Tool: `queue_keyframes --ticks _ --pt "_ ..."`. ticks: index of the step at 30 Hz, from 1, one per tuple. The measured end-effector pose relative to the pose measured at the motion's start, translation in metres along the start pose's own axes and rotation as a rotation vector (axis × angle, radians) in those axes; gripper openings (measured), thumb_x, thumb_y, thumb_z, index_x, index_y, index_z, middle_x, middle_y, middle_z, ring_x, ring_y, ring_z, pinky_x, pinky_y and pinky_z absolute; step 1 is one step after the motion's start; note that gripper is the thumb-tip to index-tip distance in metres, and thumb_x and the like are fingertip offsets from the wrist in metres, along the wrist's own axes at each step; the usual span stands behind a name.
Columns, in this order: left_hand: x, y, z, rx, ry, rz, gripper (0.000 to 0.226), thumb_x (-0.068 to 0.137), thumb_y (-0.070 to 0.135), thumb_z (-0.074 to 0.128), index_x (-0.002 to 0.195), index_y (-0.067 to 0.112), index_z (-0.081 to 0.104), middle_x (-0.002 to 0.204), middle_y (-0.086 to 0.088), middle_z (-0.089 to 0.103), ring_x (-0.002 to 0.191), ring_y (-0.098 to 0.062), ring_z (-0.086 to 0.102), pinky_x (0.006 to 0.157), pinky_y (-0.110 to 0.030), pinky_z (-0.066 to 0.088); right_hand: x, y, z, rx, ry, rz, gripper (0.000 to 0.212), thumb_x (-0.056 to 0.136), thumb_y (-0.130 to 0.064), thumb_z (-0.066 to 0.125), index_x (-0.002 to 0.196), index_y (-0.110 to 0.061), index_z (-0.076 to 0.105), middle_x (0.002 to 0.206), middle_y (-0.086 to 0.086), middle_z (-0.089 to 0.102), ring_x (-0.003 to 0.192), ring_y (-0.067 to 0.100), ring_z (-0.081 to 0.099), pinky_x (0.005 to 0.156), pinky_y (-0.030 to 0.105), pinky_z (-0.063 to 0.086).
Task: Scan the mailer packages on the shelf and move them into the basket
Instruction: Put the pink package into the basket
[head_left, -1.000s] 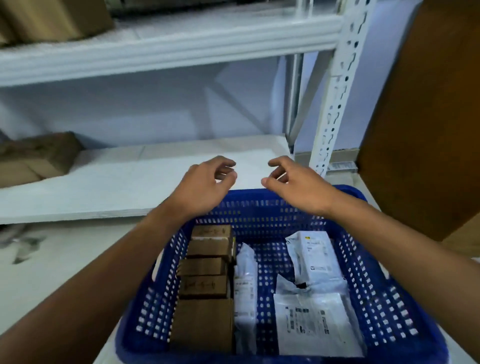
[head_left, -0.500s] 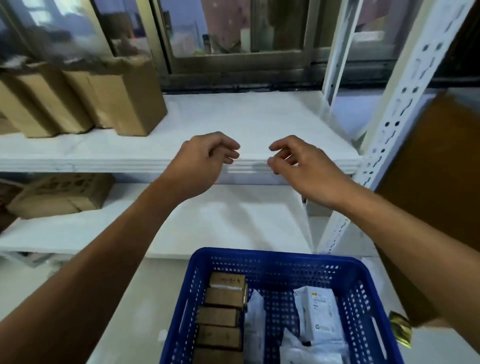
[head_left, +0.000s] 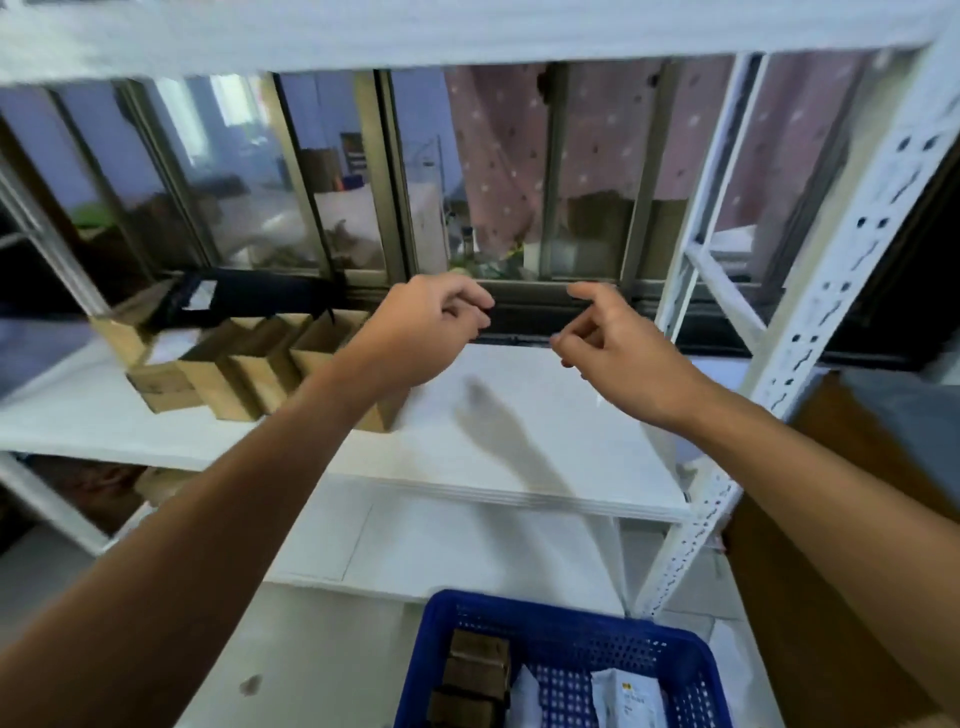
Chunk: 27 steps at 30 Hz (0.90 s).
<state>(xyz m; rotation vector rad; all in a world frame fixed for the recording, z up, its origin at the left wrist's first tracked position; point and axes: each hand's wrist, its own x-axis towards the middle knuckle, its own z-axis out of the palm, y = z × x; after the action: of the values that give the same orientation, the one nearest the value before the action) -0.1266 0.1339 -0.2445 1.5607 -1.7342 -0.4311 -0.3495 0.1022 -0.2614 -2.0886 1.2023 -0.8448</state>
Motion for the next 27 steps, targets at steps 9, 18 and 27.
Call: queue_keyframes --ticks 9,18,27 --pt "0.042 0.093 -0.126 0.156 -0.015 0.034 0.018 0.100 0.031 0.055 0.111 0.030 0.069 0.109 0.009 0.068 0.098 -0.005 0.062 0.082 -0.022 0.049 0.043 -0.130 -0.070 -0.213 0.020 -0.110 0.018 0.095 -0.033 0.061 0.106 -0.021 0.068 0.101 -0.003 0.068 0.096 0.016 0.062 0.089 0.035 0.048" --pt "0.075 0.145 -0.251 0.164 0.092 0.070 0.015 0.094 0.026 0.059 0.099 0.026 0.073 0.096 0.008 0.074 0.088 -0.007 0.070 0.086 -0.034 0.055 0.100 -0.231 -0.102 -0.150 0.086 -0.140 0.015 0.093 -0.027 0.058 0.090 -0.020 0.071 0.091 -0.004 0.072 0.089 0.017 0.066 0.089 0.042 0.053" --pt "0.106 0.099 -0.280 0.275 0.110 0.064 0.018 0.095 0.024 0.061 0.110 0.022 0.071 0.109 0.007 0.069 0.102 -0.013 0.063 0.086 -0.026 0.050 0.126 -0.262 -0.076 -0.281 0.134 -0.126 0.019 0.099 -0.033 0.054 0.108 -0.022 0.067 0.111 -0.003 0.065 0.102 0.016 0.060 0.092 0.037 0.051"
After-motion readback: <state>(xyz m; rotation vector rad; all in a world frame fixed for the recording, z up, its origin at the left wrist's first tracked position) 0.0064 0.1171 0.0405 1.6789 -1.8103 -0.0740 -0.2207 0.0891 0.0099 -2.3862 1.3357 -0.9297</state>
